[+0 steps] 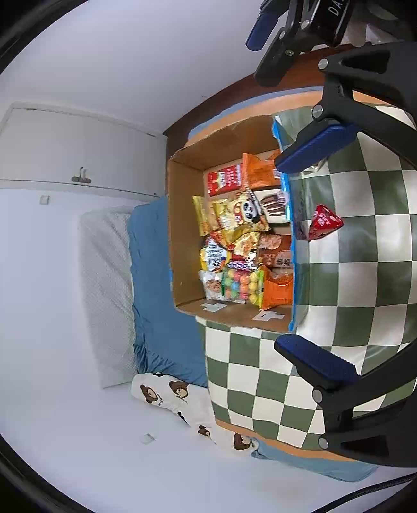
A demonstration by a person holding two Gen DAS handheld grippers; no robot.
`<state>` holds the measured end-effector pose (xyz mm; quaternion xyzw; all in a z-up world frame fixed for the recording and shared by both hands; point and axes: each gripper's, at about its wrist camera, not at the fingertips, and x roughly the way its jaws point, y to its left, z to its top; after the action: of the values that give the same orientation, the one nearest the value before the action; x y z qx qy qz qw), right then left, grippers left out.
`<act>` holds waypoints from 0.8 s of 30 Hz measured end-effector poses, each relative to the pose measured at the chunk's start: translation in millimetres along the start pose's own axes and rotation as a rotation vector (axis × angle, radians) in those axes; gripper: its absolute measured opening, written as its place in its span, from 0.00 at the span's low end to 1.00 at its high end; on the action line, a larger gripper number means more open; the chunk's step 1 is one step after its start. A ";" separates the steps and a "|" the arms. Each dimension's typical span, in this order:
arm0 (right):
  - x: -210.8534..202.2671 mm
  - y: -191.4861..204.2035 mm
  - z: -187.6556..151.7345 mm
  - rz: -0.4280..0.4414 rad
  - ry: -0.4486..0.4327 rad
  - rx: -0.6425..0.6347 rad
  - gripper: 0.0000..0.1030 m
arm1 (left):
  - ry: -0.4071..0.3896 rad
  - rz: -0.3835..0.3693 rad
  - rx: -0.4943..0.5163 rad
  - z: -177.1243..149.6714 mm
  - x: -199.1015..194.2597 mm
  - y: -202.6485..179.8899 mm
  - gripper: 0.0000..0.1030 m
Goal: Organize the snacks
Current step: 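Grasp the small red packet with left tool while right tool grasps egg-shaped snack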
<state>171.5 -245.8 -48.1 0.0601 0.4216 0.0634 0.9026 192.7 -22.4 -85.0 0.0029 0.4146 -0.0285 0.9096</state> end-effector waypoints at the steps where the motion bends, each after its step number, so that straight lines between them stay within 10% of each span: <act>1: 7.8 -6.8 -4.3 0.010 0.026 0.018 0.96 | 0.012 0.001 -0.005 -2.8 4.7 -0.6 1.00; 12: 149.7 -71.9 -65.5 -0.002 0.350 0.156 0.96 | 0.340 -0.012 -0.131 -55.6 113.7 -0.9 1.00; 24: 214.7 -89.1 -98.5 -0.012 0.423 0.231 0.76 | 0.557 -0.081 -0.256 -73.6 224.0 -19.1 0.97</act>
<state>238.1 -292.6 -287.0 0.1456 0.6060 0.0206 0.7818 282.8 -50.4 -301.8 -0.1207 0.6478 -0.0105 0.7521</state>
